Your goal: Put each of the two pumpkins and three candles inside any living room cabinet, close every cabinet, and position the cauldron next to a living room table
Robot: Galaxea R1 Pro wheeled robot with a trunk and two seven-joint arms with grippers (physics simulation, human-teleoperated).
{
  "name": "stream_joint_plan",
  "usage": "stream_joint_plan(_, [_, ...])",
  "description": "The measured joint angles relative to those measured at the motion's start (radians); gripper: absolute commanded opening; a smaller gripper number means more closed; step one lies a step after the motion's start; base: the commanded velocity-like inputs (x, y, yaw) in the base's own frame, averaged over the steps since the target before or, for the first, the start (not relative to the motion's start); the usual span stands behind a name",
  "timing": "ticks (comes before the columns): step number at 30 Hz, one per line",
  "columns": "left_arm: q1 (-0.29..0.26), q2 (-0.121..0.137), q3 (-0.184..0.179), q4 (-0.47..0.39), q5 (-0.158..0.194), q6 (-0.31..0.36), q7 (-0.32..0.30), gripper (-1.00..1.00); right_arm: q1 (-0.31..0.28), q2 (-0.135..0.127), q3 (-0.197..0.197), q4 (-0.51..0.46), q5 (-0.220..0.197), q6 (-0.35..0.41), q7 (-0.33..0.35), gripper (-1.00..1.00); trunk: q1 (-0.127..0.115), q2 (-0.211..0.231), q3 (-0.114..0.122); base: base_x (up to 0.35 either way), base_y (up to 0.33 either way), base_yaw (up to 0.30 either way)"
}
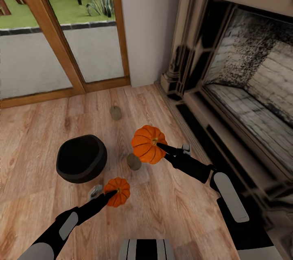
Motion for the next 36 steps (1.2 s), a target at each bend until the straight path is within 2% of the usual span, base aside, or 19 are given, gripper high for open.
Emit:
stream_joint_plan(21, [0.0,0.0,-0.001,0.0,-0.006,-0.002,0.001,-1.0,0.0,-0.001,0.0,0.0,0.009,-0.002,0.0,-1.0,0.0,0.0,0.0,-0.333,0.0,0.0])
stream_joint_plan(30, [0.0,0.005,0.002,0.0,-0.002,0.0,-0.001,-1.0,0.0,-0.001,0.0,0.0,-0.001,0.0,0.001,-1.0,0.0,0.0,0.0,-0.076,0.0,0.0])
stream_joint_plan(32, [0.0,0.006,0.002,0.0,0.0,0.001,-0.015,-1.0,0.0,-0.001,0.0,0.0,0.0,0.0,0.001,-1.0,0.0,0.0,0.0,-0.003,0.0,0.0])
stream_joint_plan(36, [0.001,0.017,0.007,0.0,0.003,0.001,-0.085,-1.0,0.0,0.0,0.0,0.0,-0.004,0.001,0.001,-1.0,-0.001,0.0,0.008,0.0,0.0,0.0])
